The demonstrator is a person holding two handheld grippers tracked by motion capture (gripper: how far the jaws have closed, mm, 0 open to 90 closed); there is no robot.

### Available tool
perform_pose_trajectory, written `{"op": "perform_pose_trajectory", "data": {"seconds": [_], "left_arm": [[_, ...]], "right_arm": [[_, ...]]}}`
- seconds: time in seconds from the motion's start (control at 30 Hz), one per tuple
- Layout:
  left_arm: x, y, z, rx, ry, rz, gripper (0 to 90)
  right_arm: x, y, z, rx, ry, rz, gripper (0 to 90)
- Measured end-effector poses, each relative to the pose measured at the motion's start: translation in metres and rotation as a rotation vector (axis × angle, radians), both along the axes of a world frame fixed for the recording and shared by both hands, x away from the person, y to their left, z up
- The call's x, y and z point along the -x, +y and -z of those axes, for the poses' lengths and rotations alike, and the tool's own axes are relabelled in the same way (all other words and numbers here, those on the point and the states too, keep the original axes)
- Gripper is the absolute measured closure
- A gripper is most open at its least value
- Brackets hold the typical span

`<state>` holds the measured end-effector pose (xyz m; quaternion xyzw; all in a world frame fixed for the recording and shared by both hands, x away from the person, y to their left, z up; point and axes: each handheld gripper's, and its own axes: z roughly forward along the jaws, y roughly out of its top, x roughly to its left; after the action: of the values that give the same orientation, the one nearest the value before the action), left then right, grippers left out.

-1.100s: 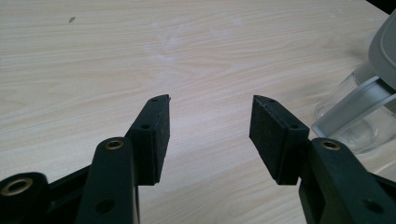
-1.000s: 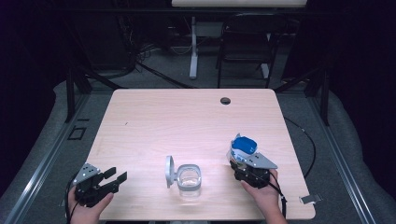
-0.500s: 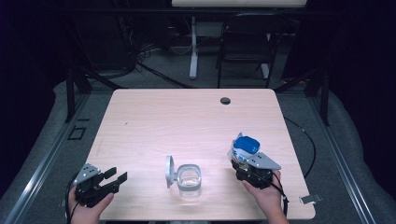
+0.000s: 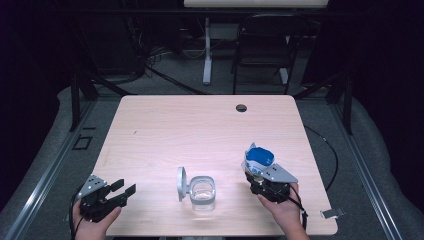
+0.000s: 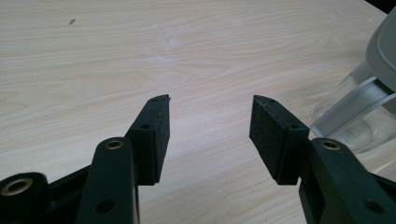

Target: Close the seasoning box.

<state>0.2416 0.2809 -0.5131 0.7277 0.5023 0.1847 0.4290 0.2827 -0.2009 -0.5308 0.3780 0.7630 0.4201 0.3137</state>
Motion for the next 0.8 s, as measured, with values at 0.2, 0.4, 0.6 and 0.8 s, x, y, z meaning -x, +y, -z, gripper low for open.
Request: {"op": "perform_pose_trajectory", "data": {"seconds": [0.2,0.4,0.6,0.8], "left_arm": [[0.001,0.003,-0.001,0.014,0.000,-0.010,48.2],[0.000,0.005,-0.001,0.019,0.002,-0.010,48.2],[0.000,0.007,-0.001,0.023,0.001,-0.013,48.2],[-0.001,0.008,-0.001,0.026,0.003,-0.014,48.2]], "right_arm": [[0.003,0.005,-0.006,0.023,0.006,-0.028,40.7],[0.005,0.010,-0.021,0.050,-0.002,-0.056,40.7],[0.005,0.018,-0.034,0.082,0.000,-0.074,40.7],[0.005,0.029,-0.047,0.143,-0.015,-0.093,40.7]]}}
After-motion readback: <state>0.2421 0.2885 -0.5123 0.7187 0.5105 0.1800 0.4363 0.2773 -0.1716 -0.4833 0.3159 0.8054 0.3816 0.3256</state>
